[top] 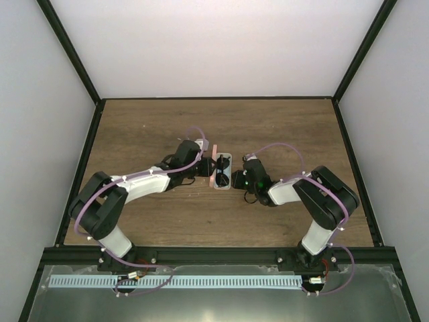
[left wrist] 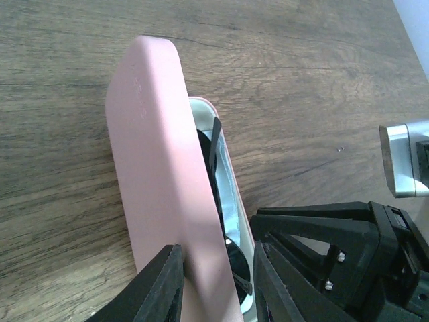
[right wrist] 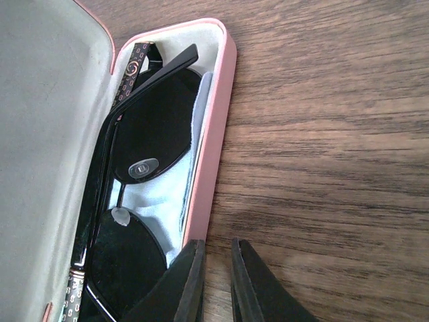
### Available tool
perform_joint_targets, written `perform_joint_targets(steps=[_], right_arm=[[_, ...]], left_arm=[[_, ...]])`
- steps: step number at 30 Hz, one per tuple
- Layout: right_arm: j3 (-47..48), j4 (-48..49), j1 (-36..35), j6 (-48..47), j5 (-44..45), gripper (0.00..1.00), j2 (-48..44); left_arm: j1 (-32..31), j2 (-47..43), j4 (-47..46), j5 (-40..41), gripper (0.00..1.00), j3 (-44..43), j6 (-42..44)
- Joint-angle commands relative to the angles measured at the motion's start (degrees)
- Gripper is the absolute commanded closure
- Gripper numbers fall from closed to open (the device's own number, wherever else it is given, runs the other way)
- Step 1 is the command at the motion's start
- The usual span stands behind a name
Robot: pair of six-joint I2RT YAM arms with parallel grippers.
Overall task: Organize the sunglasses
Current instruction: Close the sunglasses case at the center of the board.
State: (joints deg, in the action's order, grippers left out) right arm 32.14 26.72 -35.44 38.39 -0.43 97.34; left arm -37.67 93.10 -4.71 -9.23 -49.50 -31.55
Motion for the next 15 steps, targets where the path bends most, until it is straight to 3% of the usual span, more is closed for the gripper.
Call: perform_joint_targets(steps=[1,15], right_arm=[[0.7,1.32,0.19,-0.51,-0.32,0.87,0.31],[-0.12,2.06,0.18,-0.08,-1.15,0.87,0.18]], left_arm=[[-1.03,1.44,-0.1,-0.08,0.68,-1.93,-0.61],[-2.67,5.61,-0.47,-0.49,0.65,-4.35,-1.14]])
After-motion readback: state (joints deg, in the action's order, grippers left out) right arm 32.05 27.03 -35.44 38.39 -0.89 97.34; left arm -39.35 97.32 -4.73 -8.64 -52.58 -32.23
